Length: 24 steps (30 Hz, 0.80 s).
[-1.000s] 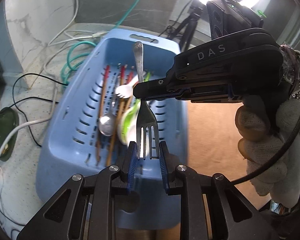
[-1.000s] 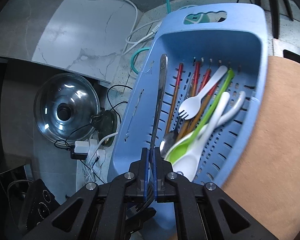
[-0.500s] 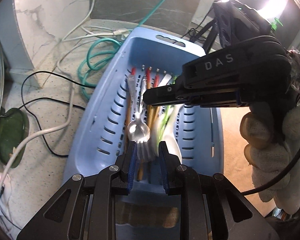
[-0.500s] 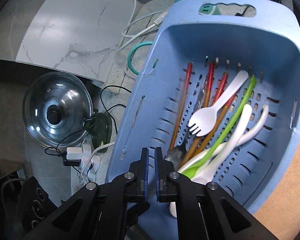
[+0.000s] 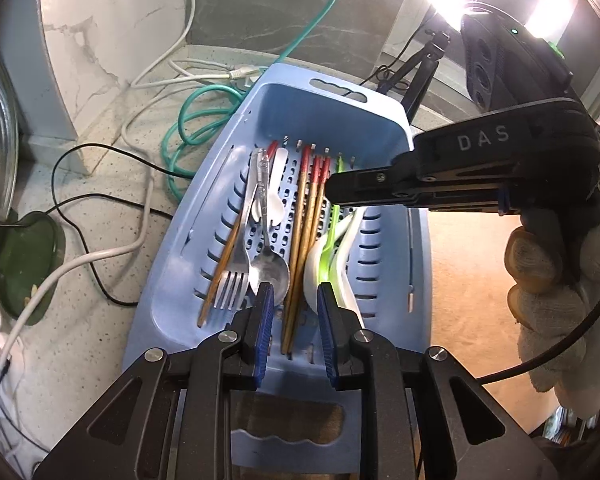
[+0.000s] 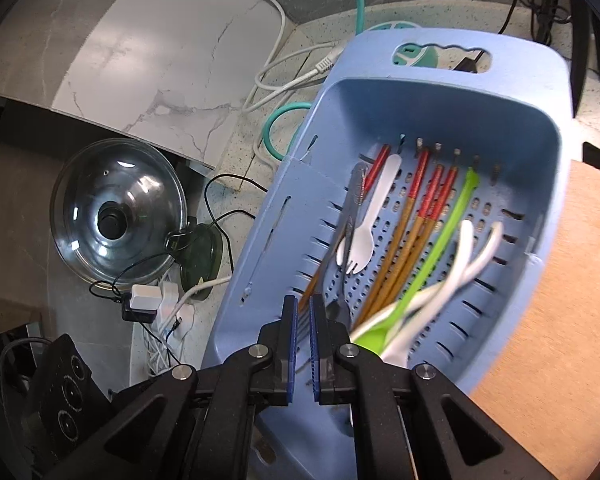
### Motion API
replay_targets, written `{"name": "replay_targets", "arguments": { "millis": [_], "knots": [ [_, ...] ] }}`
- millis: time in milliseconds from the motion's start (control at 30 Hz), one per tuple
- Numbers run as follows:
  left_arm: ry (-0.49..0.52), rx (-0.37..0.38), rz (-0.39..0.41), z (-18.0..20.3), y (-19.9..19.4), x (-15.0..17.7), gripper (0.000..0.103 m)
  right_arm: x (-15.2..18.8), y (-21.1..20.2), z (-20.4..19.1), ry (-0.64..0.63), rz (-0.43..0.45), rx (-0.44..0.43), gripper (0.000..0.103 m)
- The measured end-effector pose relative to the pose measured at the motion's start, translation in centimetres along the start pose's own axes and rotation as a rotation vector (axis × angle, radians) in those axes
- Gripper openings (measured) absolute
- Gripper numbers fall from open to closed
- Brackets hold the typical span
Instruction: Organize utensils
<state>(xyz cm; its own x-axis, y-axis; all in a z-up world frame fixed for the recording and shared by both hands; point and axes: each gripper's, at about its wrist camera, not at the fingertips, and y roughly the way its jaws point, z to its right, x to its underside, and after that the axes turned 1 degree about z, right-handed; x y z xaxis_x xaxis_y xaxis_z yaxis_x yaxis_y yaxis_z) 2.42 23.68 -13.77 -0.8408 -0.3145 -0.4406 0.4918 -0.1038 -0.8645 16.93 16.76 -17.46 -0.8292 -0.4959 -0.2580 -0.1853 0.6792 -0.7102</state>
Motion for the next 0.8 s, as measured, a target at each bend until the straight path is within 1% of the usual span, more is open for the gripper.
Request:
{"name": "replay_targets", "arguments": {
  "millis": [300, 400, 467, 533, 567, 600, 667, 733, 767, 800],
  "knots": [
    [-0.007, -0.027, 0.034, 1.5, -1.5, 0.4, 0.02, 1.7, -3.6, 0.4, -0.051, 0.038, 0.033, 0.007],
    [-0.012, -0.036, 0.044, 2.0, -2.1, 0.5, 0.021, 2.3, -4.7, 0.3, -0.082, 0.052, 0.053, 0.01],
    [-0.019, -0.042, 0.052, 2.2, -2.4, 0.6, 0.027, 2.8, -5.5, 0.2, -0.105, 0.064, 0.07, 0.014],
    [-0.023, -0.045, 0.062, 2.5, -2.8, 0.7, 0.035, 3.3, -6.1, 0.2, -0.123, 0.074, 0.082, 0.025],
    [-0.025, -0.048, 0.068, 2.6, -3.0, 0.8, 0.036, 3.5, -6.5, 0.1, -0.135, 0.082, 0.091, 0.028],
    [-0.024, -0.052, 0.072, 2.8, -3.2, 0.8, 0.04, 3.8, -7.0, 0.0, -0.153, 0.093, 0.105, 0.033],
    [-0.019, -0.065, 0.084, 3.3, -3.7, 1.0, 0.047, 4.5, -7.8, -0.3, -0.191, 0.116, 0.135, 0.036],
    [-0.018, -0.079, 0.095, 3.6, -4.1, 1.1, 0.059, 4.9, -8.6, -0.6, -0.213, 0.134, 0.153, 0.045],
    [-0.02, -0.086, 0.099, 3.8, -4.3, 1.2, 0.063, 5.1, -9.1, -0.6, -0.221, 0.148, 0.155, 0.048],
    [-0.022, -0.094, 0.104, 3.9, -4.6, 1.2, 0.066, 5.4, -9.6, -0.7, -0.227, 0.167, 0.156, 0.054]
  ]
}}
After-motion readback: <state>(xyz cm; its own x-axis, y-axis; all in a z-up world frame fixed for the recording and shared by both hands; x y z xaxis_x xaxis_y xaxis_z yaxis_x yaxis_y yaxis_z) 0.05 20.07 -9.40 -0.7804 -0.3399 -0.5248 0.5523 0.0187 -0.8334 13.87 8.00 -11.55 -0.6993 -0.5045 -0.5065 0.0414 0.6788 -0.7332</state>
